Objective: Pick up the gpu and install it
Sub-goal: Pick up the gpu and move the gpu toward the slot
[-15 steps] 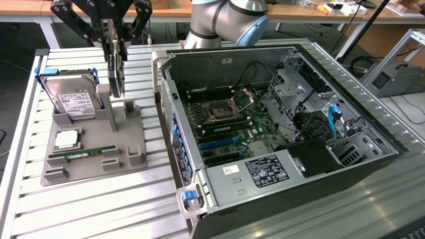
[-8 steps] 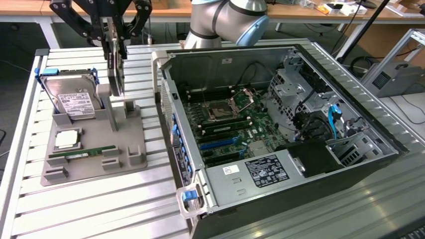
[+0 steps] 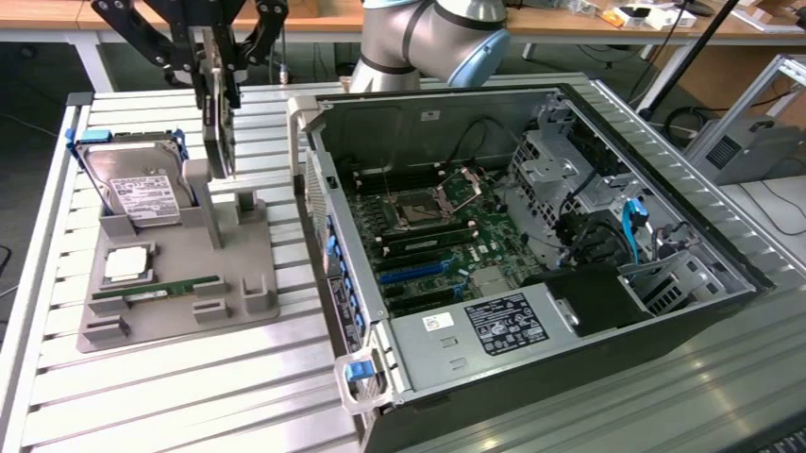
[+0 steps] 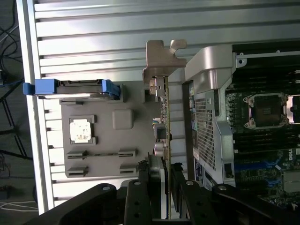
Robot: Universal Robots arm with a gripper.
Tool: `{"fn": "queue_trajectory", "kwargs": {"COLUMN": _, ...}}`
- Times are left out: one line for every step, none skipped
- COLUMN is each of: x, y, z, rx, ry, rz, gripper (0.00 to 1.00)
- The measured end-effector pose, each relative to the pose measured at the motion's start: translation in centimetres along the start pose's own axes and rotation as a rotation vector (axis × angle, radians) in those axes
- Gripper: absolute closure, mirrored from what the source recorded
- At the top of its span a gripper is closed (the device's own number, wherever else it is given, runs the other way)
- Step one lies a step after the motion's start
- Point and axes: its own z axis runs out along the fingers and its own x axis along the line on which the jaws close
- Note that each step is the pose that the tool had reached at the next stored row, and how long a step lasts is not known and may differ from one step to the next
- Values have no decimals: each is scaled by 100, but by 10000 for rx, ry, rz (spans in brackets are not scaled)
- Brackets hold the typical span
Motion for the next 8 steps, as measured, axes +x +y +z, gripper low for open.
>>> {"fn": "queue_trajectory", "kwargs": {"x": 0, "y": 0, "z": -4, "rx": 0, "ry": 0, "rz": 0, "gripper": 70}}
{"fn": "queue_trajectory", "kwargs": {"x": 0, "y": 0, "z": -8, "rx": 0, "ry": 1, "rz": 0, "gripper": 70}}
{"fn": "queue_trajectory", "kwargs": {"x": 0, "y": 0, "z": -13, "rx": 0, "ry": 1, "rz": 0, "gripper": 70}}
{"fn": "queue_trajectory", "kwargs": {"x": -1, "y": 0, "z": -18, "rx": 0, "ry": 1, "rz": 0, "gripper": 70}}
{"fn": "queue_trajectory", "kwargs": {"x": -1, "y": 1, "z": -23, "rx": 1, "ry": 1, "rz": 0, "gripper": 70}}
{"fn": "queue_trajectory", "kwargs": {"x": -1, "y": 1, "z": -36, "rx": 0, "ry": 1, "rz": 0, "gripper": 70}}
{"fn": "queue_trajectory", "kwargs": {"x": -1, "y": 1, "z": -45, "rx": 0, "ry": 0, "rz": 0, "gripper": 70}}
{"fn": "queue_trajectory", "kwargs": {"x": -2, "y": 1, "z": -55, "rx": 0, "ry": 0, "rz": 0, "gripper": 70}}
